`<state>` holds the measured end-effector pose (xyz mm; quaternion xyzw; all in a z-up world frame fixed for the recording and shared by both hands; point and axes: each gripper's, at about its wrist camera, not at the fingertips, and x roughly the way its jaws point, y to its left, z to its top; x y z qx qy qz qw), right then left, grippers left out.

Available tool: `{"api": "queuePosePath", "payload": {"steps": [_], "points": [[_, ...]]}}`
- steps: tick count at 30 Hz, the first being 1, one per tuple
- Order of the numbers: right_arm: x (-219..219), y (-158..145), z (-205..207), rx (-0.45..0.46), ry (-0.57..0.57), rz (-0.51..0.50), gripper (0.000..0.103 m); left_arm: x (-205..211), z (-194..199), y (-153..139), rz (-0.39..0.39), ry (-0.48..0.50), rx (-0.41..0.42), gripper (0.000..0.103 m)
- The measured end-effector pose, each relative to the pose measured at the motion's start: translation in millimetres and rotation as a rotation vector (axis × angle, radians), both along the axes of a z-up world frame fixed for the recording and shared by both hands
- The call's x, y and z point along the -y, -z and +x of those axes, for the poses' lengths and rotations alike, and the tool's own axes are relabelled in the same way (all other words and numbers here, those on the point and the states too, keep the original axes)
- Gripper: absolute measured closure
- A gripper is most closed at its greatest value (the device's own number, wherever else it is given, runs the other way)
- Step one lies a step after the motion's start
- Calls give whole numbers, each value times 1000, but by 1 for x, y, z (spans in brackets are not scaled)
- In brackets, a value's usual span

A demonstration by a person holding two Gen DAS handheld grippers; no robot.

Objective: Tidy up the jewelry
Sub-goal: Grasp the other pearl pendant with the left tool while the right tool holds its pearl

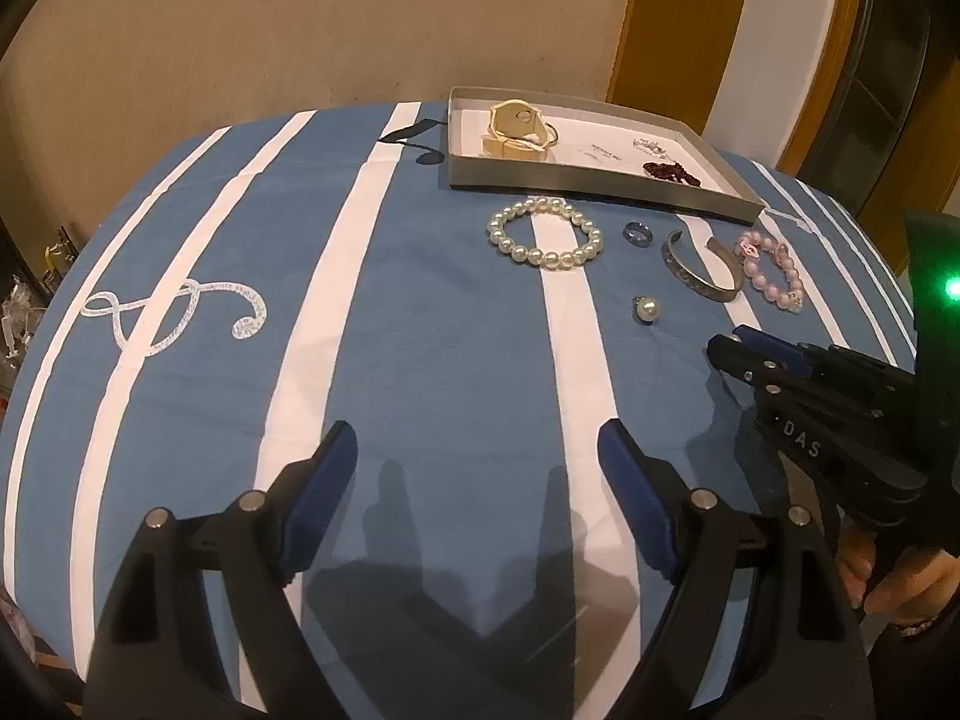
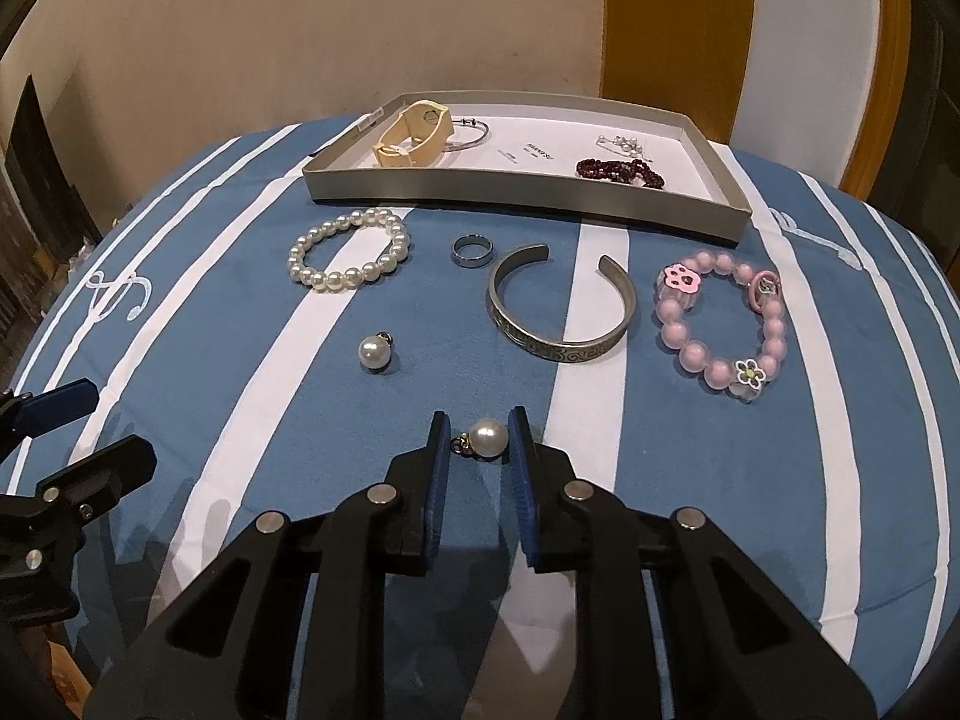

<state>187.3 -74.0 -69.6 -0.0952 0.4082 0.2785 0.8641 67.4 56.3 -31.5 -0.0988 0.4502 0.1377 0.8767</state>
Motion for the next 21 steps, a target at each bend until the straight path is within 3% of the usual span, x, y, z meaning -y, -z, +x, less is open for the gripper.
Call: {"api": "queuePosePath", "payload": {"steps": [21], "points": [[61,-6,20,-53,87,69,83,0,33,6,15,-28,-6,21]]}}
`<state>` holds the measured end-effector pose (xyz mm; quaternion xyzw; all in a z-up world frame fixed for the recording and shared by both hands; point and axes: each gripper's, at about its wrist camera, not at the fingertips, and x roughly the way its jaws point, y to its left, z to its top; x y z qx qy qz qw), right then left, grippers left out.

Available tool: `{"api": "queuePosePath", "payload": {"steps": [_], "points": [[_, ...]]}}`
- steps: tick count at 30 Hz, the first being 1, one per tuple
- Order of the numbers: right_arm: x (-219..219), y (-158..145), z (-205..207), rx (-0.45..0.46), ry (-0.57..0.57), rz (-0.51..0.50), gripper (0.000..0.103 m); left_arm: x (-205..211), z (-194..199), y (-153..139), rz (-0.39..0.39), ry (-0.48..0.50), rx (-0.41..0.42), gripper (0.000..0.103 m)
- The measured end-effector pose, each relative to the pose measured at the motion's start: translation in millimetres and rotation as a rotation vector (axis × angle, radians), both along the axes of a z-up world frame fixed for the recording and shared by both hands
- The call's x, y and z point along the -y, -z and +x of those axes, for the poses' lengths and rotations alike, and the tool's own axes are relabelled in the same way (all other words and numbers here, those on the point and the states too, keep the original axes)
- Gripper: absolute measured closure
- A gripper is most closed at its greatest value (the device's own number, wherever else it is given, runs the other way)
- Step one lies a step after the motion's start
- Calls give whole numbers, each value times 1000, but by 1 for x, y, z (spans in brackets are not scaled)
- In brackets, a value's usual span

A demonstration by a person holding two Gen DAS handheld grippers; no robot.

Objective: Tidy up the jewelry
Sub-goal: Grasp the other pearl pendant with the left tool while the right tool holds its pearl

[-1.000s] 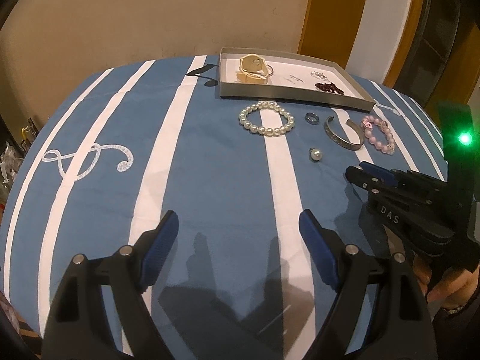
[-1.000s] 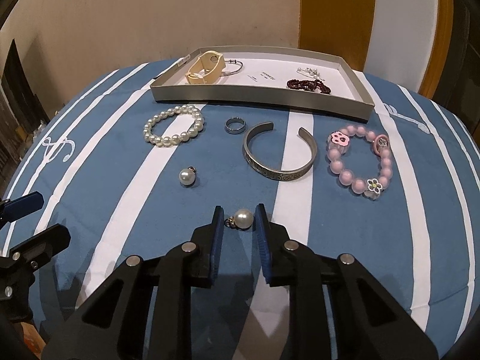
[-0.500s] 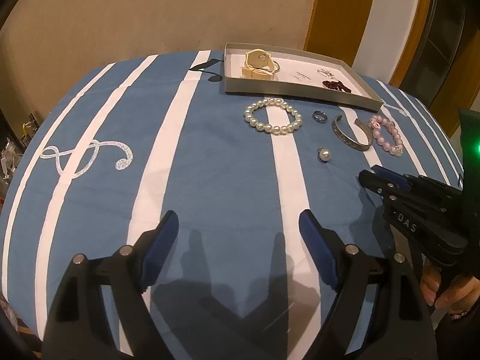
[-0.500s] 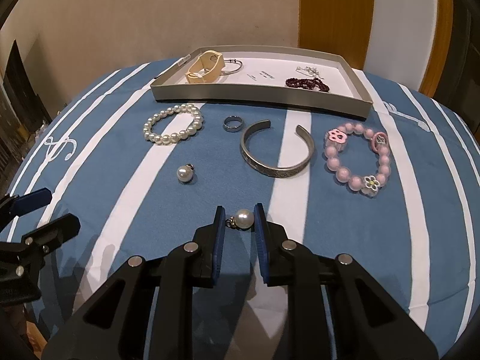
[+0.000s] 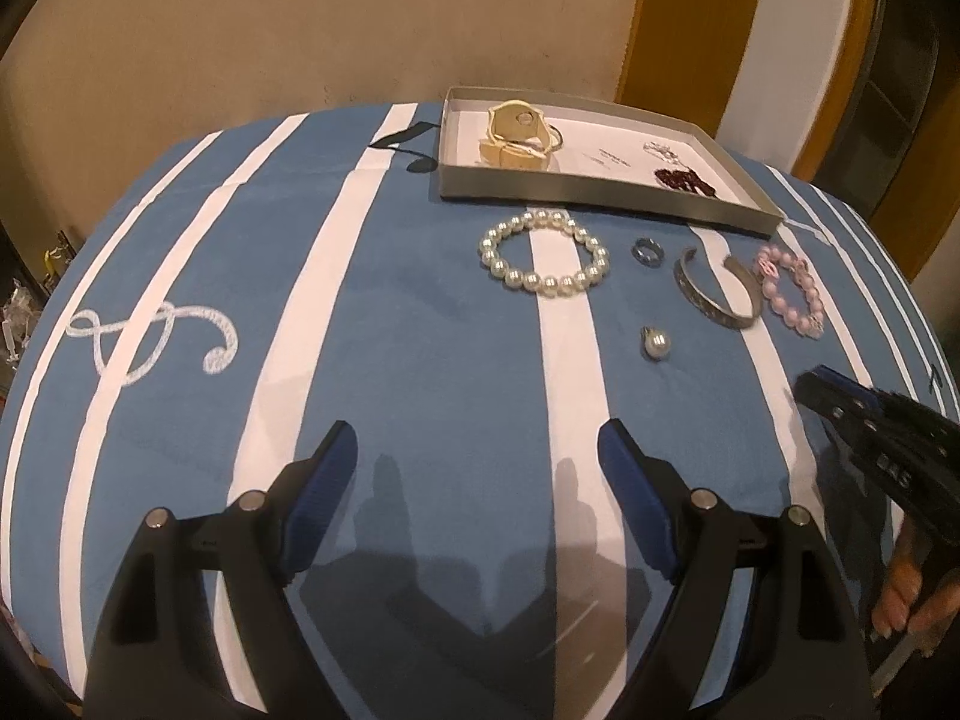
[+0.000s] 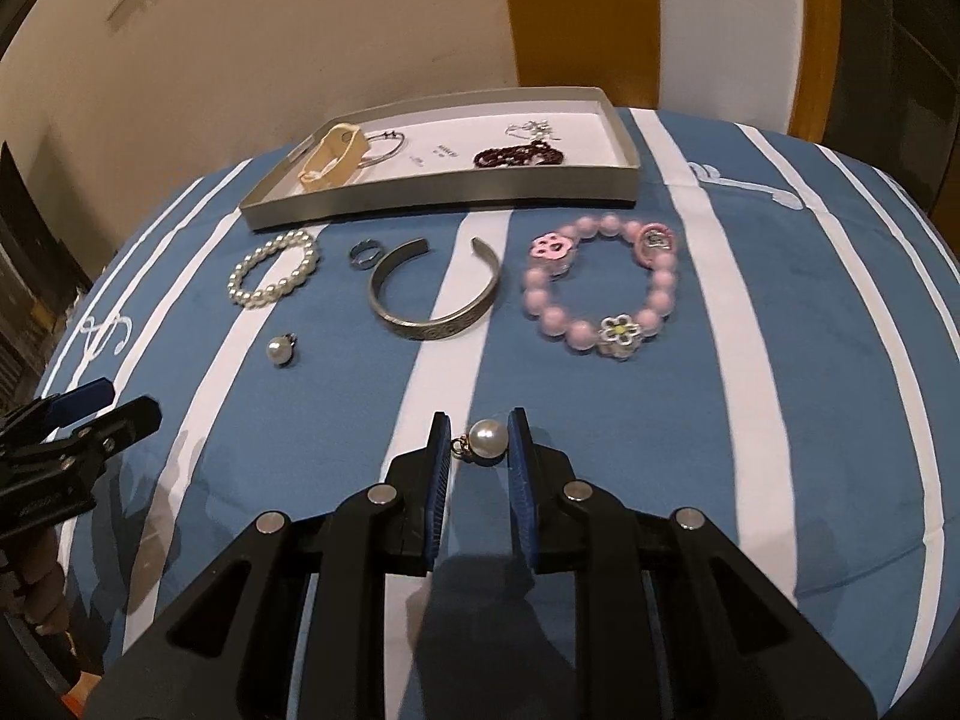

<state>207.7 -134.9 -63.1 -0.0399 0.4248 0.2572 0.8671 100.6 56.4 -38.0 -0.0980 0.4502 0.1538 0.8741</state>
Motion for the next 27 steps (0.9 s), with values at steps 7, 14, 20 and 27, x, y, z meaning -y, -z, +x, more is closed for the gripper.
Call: {"api": "queuePosePath", "payload": {"steps": [7,14,20,27], "points": [[5,0,7,-9,-7,21,83,8,20,3,-5,4,11,21],[10,1,13,-25,-7,49,83,36,36,11,-5,69,4,26],[17,3,19,-45,-2,69,83,56,55,18,5,97,-8,36],[23,3,23,-57,8,86,83,71,70,19,19,104,1,50]]}}
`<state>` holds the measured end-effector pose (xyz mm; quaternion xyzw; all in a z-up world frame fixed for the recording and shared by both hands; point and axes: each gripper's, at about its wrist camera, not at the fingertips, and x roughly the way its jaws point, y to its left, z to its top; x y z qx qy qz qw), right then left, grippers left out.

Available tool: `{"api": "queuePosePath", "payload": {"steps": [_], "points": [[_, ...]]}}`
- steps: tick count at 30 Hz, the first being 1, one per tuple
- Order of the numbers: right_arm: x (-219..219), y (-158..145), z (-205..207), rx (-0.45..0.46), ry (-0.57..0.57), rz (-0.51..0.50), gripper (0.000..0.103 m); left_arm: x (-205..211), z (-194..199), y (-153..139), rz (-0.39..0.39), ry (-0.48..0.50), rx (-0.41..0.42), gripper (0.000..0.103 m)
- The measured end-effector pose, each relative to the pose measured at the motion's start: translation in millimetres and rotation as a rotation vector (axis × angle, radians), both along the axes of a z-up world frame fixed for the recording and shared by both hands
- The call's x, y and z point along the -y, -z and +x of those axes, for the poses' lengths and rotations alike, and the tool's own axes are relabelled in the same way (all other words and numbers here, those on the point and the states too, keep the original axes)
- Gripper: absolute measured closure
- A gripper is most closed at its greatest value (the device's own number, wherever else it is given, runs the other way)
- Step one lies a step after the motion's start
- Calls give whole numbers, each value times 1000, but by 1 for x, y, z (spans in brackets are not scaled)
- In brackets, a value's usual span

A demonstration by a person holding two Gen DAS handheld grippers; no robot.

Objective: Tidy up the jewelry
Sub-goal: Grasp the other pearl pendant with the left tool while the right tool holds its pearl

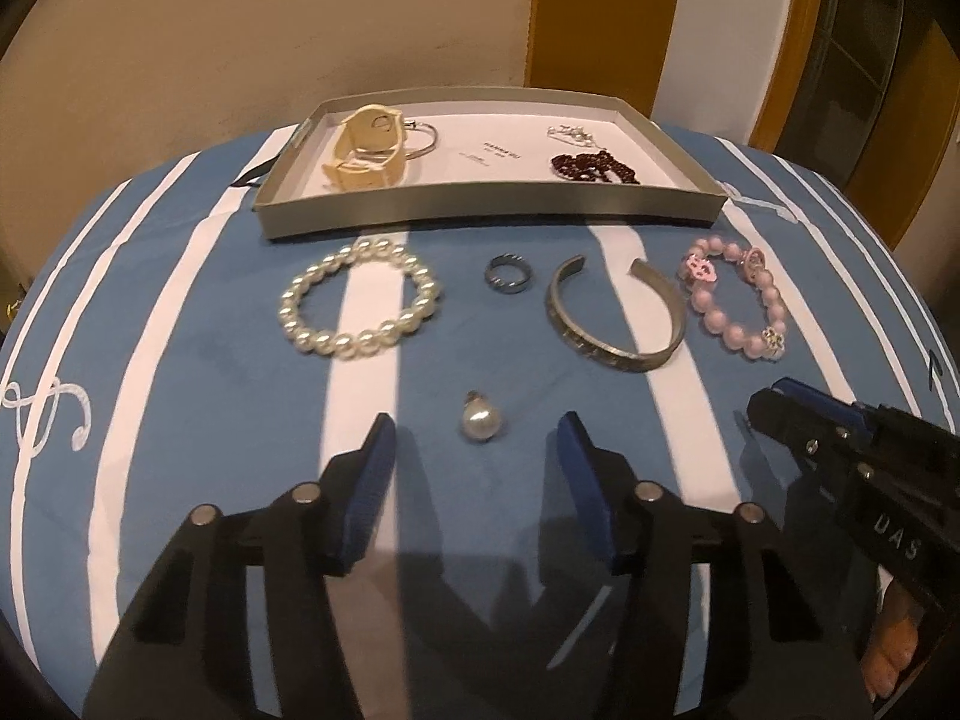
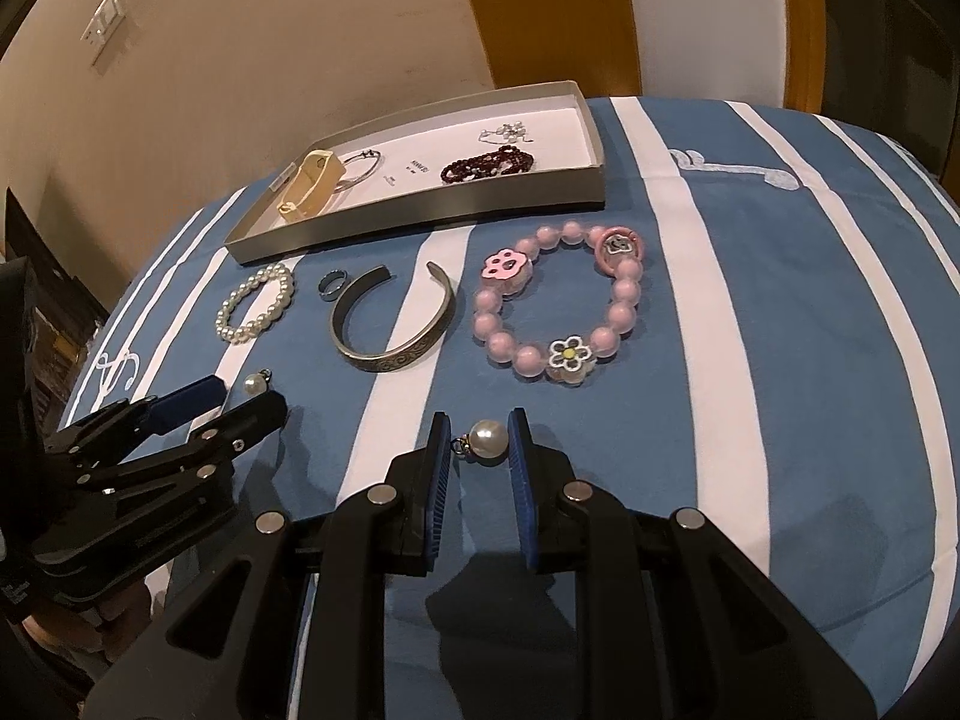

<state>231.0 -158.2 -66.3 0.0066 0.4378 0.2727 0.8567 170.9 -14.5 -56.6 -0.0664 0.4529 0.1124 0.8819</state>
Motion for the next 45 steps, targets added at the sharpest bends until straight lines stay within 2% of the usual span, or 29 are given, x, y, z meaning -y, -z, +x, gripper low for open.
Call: {"api": "queuePosePath", "payload": {"steps": [6,8,11,38,45], "points": [[4,-1,1,-7,11,10,83,11,10,0,28,2,6,71],[6,-1,1,-12,14,15,83,11,10,1,34,4,10,81],[6,-1,2,-14,15,16,83,12,11,1,30,19,13,89],[2,-3,-3,-10,-2,32,83,1,-4,2,26,42,31,90],[0,-6,-5,2,-13,35,83,-10,-13,-2,19,21,36,90]]}}
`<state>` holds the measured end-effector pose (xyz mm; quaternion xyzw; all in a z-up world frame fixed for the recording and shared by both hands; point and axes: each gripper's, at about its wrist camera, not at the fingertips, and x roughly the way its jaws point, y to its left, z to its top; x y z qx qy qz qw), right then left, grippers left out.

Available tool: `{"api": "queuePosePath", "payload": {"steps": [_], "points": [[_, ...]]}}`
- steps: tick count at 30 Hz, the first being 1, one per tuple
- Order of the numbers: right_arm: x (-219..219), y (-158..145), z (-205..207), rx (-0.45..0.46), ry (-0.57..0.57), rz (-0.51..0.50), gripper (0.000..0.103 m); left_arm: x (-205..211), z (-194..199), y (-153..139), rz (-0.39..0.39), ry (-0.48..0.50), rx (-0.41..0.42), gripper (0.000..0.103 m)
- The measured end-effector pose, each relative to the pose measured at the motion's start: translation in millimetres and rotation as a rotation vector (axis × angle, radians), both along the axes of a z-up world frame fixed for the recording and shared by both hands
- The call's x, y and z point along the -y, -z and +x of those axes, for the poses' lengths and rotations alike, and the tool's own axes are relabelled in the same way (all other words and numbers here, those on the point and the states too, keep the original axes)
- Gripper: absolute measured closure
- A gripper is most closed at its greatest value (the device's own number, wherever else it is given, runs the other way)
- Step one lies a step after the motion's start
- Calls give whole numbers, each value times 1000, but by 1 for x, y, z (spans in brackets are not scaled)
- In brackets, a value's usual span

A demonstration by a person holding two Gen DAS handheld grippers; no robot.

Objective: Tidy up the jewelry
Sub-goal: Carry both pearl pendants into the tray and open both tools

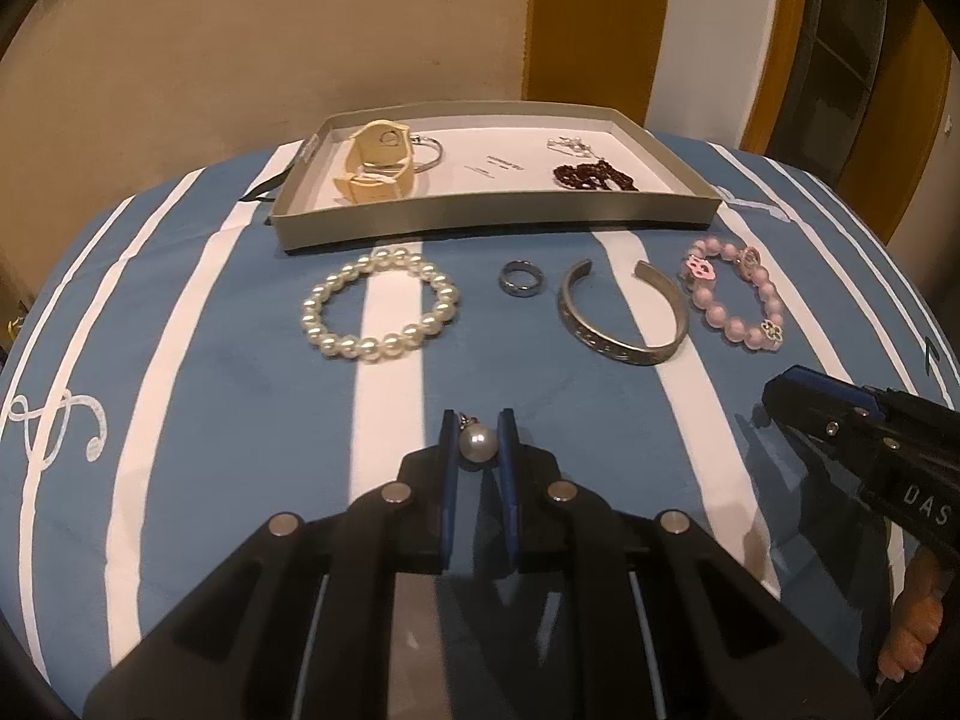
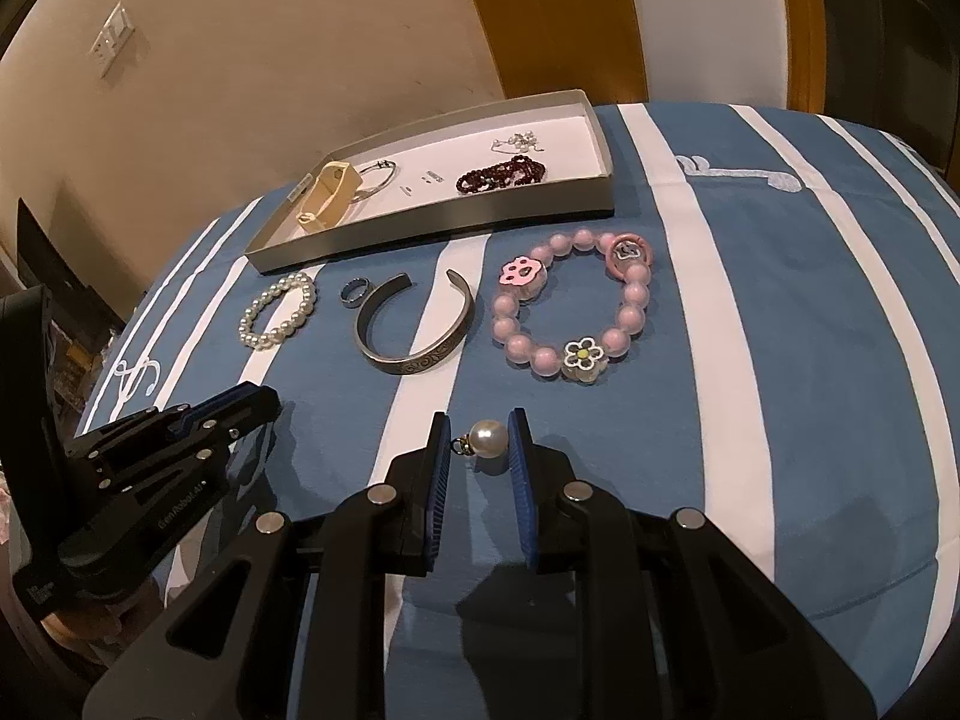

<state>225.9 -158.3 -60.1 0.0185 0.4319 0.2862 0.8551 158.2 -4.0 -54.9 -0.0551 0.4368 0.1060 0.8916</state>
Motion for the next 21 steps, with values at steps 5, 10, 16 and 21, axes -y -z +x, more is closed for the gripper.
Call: {"api": "queuePosePath", "payload": {"steps": [5,10,16,21], "points": [[-2,-3,-2,12,-3,-3,83,-8,-5,-5,-3,-14,10,90],[-6,-7,-4,26,-9,-4,83,-13,-9,-10,-7,-22,19,90],[-8,-7,-5,27,-12,-7,83,-12,-13,-15,-6,-16,35,90],[-9,-6,-4,26,-15,-10,83,-11,-13,-16,-9,-12,37,90]]}}
